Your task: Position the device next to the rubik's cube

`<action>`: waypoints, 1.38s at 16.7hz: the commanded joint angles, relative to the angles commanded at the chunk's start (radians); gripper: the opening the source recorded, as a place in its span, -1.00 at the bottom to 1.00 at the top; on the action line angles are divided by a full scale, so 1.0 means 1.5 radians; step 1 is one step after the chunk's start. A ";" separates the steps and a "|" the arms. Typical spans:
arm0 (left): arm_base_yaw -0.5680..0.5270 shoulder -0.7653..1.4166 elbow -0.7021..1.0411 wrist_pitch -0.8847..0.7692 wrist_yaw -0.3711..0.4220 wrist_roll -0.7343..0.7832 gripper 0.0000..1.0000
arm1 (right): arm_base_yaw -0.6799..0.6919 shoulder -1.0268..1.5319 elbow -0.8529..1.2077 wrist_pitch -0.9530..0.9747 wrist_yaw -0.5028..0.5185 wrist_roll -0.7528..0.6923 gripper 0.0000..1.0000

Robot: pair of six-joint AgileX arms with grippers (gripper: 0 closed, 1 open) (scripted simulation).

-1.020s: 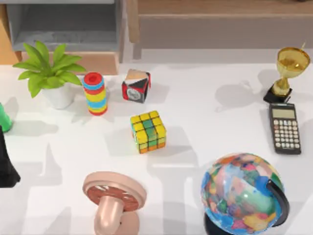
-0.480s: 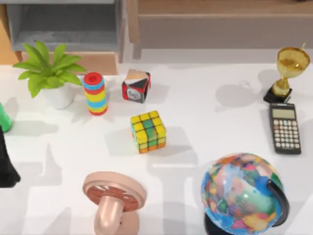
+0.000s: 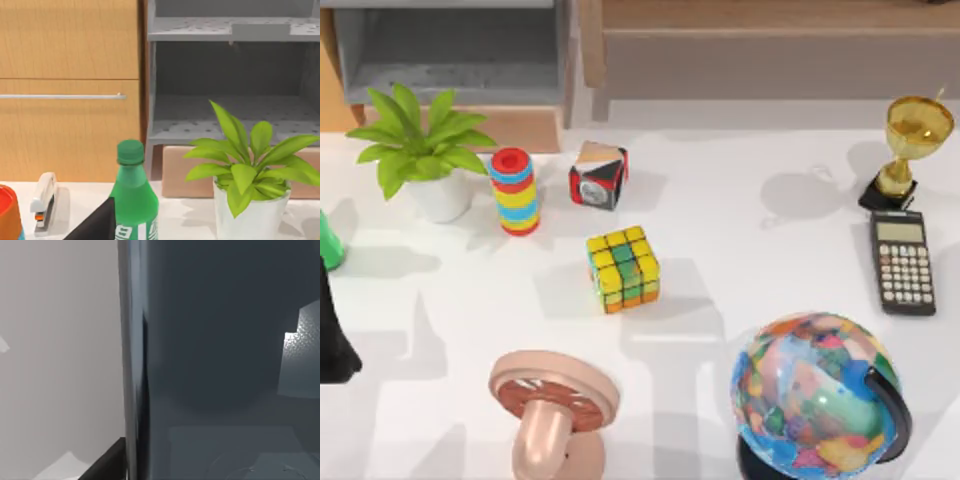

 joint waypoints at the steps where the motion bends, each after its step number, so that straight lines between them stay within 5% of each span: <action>1: 0.000 0.000 0.000 0.000 0.000 0.000 1.00 | 0.000 0.000 0.000 0.000 0.000 0.000 -1.00; 15: 0.000 0.000 0.000 0.000 0.000 0.000 1.00 | 0.009 -0.043 0.039 -0.051 -0.003 0.016 -1.00; 23: 0.000 0.000 0.000 0.000 0.000 0.000 1.00 | 0.149 -0.145 0.115 -0.072 -0.016 0.216 -1.00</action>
